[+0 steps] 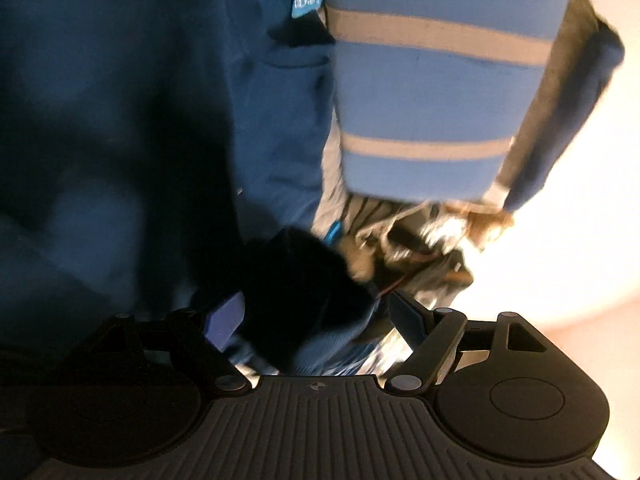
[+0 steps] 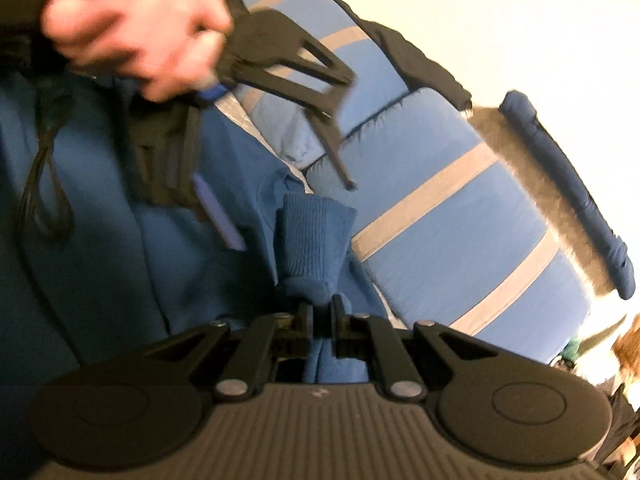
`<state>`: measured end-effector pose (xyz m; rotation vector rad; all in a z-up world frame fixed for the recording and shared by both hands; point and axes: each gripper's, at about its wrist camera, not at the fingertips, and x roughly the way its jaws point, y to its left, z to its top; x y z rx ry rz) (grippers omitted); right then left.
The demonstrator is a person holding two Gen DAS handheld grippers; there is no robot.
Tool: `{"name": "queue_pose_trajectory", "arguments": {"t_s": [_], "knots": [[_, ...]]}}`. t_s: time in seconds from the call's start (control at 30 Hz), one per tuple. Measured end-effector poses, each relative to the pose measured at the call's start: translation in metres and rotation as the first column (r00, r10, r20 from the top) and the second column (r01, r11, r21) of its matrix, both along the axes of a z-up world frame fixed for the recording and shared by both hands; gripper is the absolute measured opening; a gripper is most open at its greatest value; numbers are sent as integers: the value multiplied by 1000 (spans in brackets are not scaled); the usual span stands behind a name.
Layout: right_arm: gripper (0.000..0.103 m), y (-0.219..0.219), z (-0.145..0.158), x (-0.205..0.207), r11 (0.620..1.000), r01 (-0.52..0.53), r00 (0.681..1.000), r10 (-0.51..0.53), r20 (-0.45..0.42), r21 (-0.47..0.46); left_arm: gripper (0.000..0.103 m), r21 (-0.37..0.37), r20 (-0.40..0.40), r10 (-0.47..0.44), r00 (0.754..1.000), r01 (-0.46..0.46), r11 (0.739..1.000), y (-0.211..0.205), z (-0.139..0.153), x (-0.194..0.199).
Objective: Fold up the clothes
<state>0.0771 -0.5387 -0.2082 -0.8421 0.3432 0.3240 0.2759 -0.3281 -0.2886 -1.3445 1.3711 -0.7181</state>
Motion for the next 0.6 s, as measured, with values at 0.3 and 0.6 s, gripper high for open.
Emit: {"name": "queue_pose_trajectory", "arguments": {"t_s": [0.3, 0.6], "knots": [[8, 7, -4, -16, 986, -95, 991, 106, 76, -134, 49, 101, 30, -50, 998, 46, 994, -13, 8, 11], [11, 8, 0, -20, 972, -144, 983, 162, 84, -187, 6, 188, 219, -132, 967, 91, 978, -8, 50, 13]]}}
